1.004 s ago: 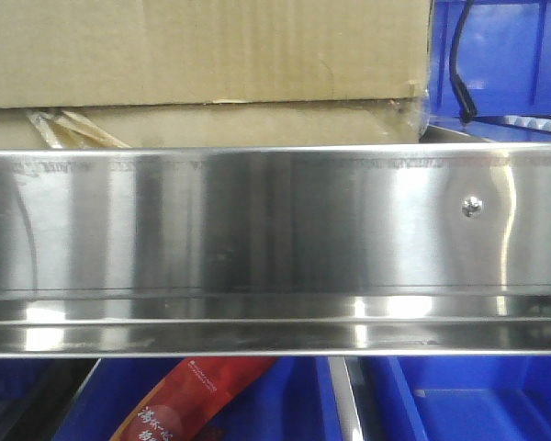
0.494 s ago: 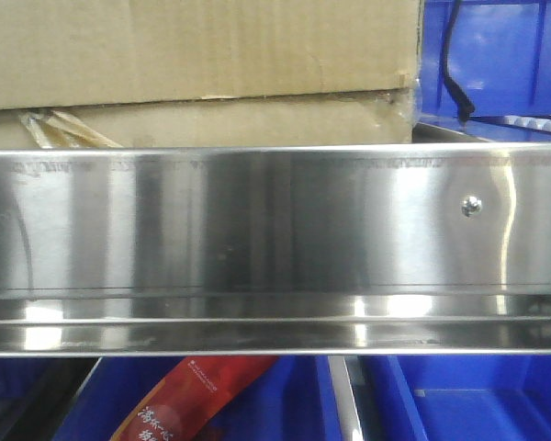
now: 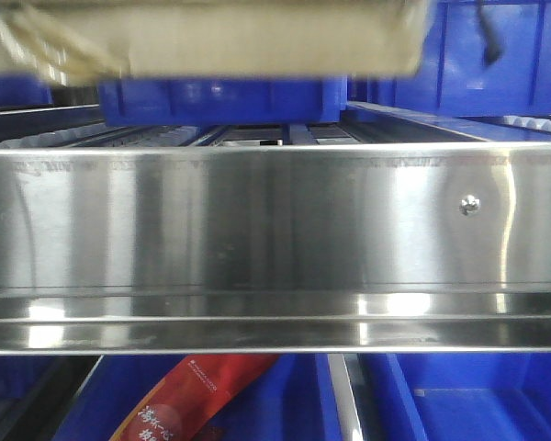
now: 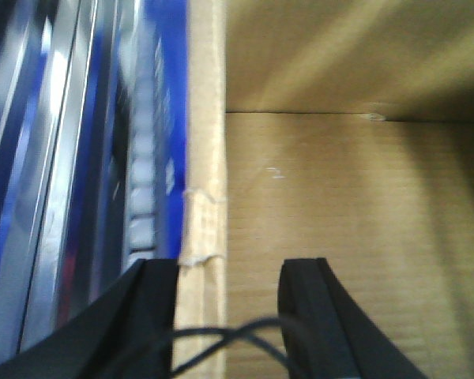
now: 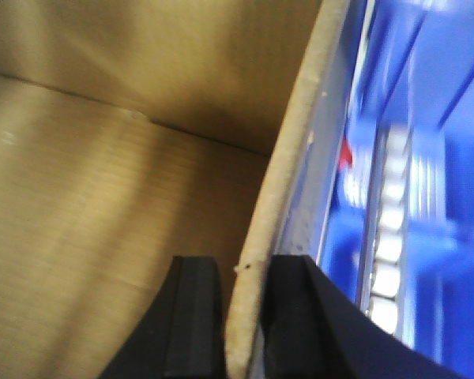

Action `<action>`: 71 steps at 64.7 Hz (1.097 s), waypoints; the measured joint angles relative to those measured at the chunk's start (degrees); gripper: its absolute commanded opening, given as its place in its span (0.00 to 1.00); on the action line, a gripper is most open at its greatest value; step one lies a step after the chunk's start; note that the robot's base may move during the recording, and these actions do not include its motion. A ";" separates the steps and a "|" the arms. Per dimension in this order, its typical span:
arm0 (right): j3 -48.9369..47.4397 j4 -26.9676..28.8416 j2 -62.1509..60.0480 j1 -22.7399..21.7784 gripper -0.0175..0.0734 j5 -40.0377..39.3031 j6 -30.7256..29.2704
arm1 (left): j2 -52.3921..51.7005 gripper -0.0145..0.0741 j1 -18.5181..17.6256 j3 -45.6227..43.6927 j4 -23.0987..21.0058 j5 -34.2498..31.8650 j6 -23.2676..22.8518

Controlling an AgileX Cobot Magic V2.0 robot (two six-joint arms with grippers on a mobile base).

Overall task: Grab carton from right shelf to conveyor
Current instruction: 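Lift the carton off the shelf and pull it toward the robot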

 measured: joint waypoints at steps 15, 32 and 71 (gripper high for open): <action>7.01 -1.20 -7.58 3.63 0.12 0.24 0.22 | -9.21 0.15 -4.04 8.61 1.66 0.09 -4.04; 19.83 -1.34 -16.44 4.86 0.12 1.10 0.46 | -16.47 0.15 -11.76 18.47 4.17 1.07 -9.87; 23.15 -3.02 -19.52 4.86 0.12 2.60 0.46 | -14.90 0.15 -20.28 19.10 7.94 1.78 -13.28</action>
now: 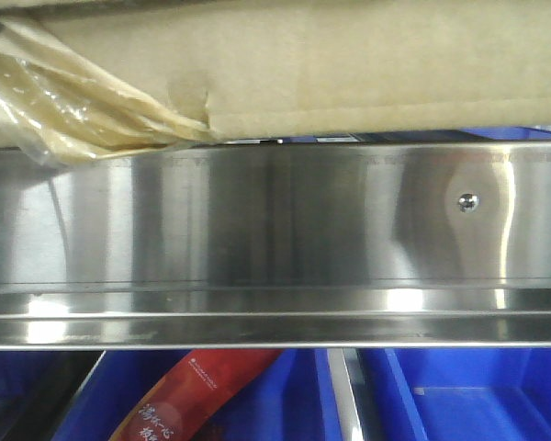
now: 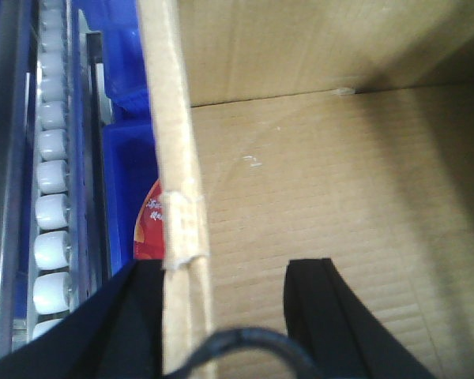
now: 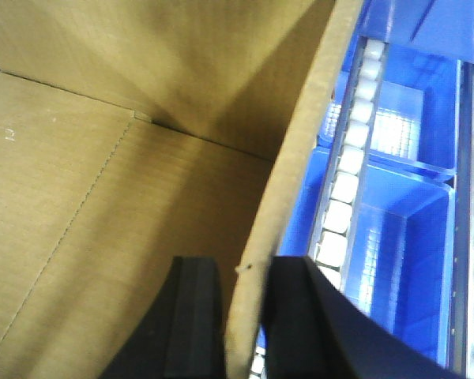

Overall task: Grab carton from right shelf to conveyor
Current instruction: 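Lift the carton off the shelf and pull it toward the robot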

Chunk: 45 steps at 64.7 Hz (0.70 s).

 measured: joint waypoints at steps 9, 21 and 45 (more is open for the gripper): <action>0.00 0.00 0.00 0.00 0.12 0.00 0.00 | 0.00 0.15 0.00 0.00 0.15 0.00 0.00; 0.00 0.00 0.00 0.00 0.12 -0.26 0.00 | 0.00 0.15 0.00 0.00 0.32 0.00 0.00; 0.00 -0.33 0.00 -0.11 0.12 -3.25 0.00 | 0.00 0.15 0.00 0.00 1.10 -1.27 0.00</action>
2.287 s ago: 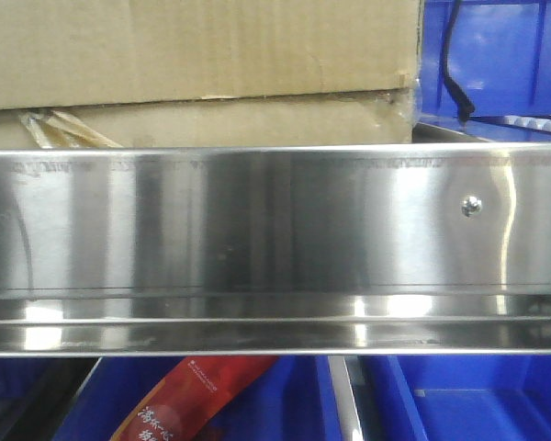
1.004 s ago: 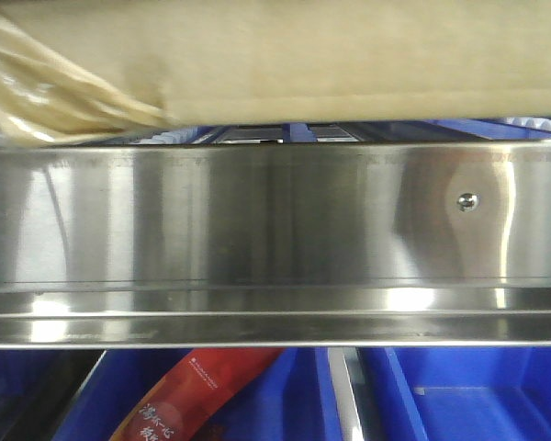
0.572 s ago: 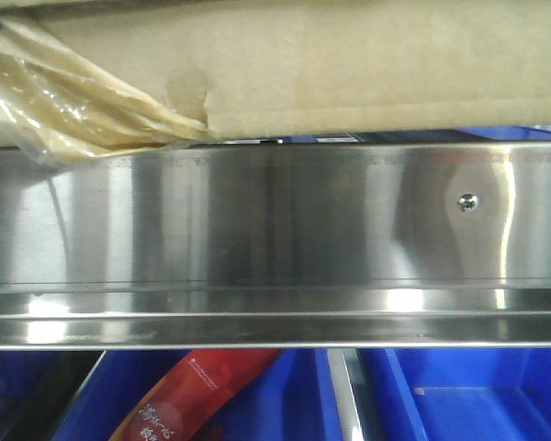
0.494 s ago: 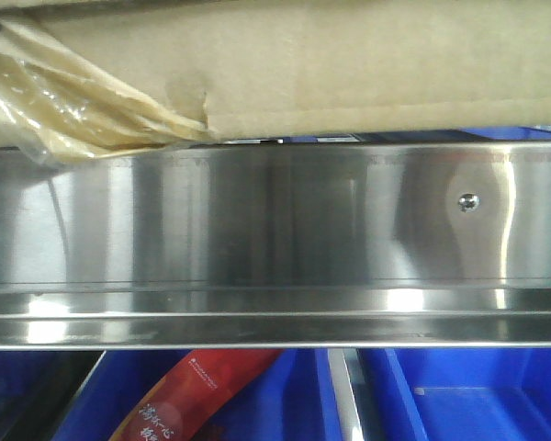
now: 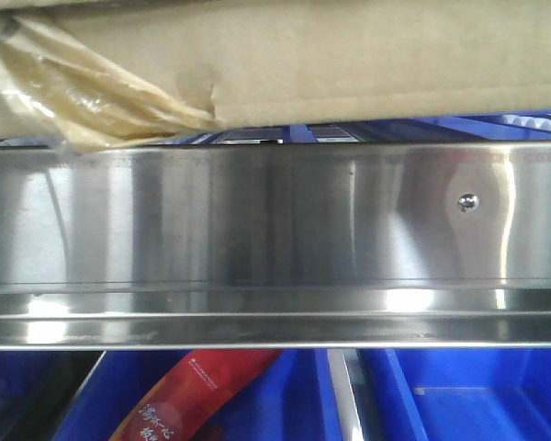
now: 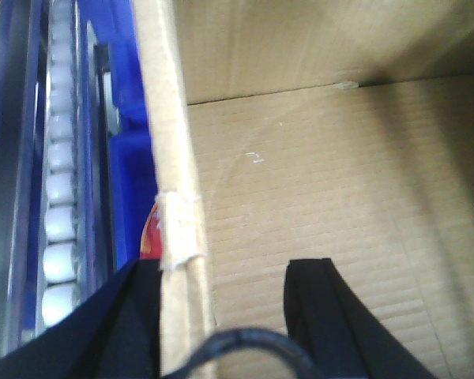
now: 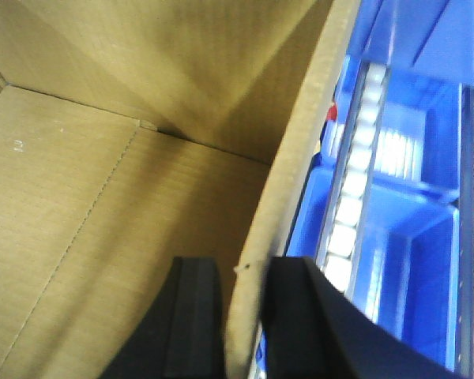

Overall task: Grab carton from right shelf to conveyor
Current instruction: 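Lift the carton off the shelf and pull it toward the robot, then hold the carton with both grippers while the base turns away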

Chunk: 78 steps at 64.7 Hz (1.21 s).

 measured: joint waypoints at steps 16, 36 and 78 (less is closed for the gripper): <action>0.00 -0.59 0.00 0.00 0.12 -0.46 -0.11 | 0.08 0.15 0.00 0.00 0.15 -1.76 0.00; 0.00 -1.49 0.00 0.00 0.12 -1.16 -0.22 | 0.08 0.15 0.00 0.00 0.36 -4.75 0.00; 0.00 -2.43 -0.31 -0.11 0.12 -1.55 -0.34 | 0.08 0.15 0.00 0.00 0.57 -8.11 0.00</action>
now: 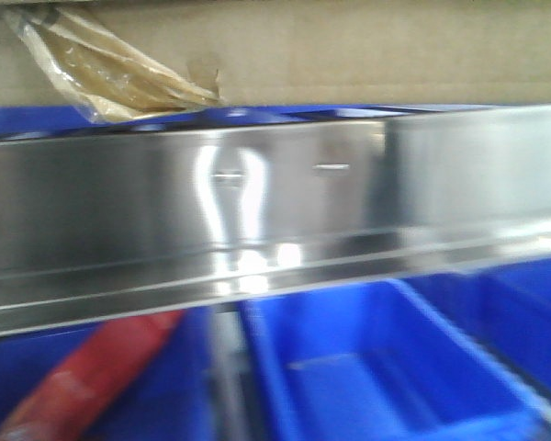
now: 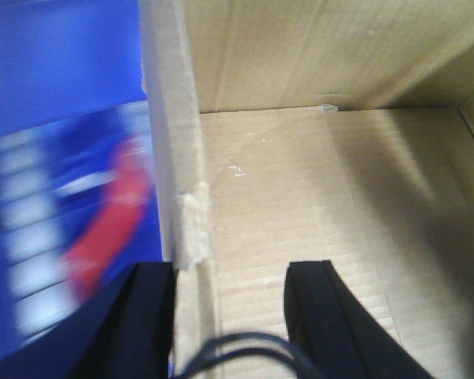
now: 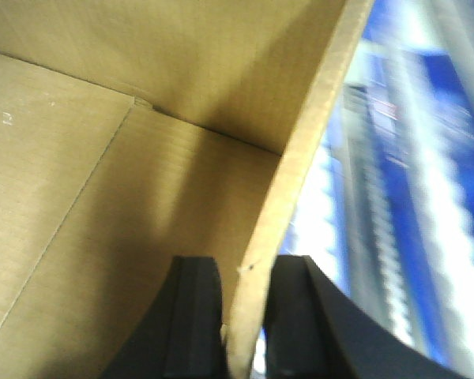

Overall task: Grab carton from right shelf to conveyor
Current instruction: 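Hold the carton with both grippers while the base turns away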

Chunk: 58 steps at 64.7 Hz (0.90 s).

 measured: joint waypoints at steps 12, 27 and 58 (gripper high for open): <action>0.00 0.00 0.00 0.00 0.12 0.00 0.00 | 0.00 0.15 0.00 0.00 0.00 -0.11 0.00; 0.00 0.00 0.00 0.00 0.12 0.00 0.00 | 0.00 0.15 0.00 0.00 0.00 -0.11 0.00; 0.00 0.00 0.00 0.00 0.12 -0.10 0.00 | 0.00 0.15 0.00 0.00 0.21 -0.11 0.00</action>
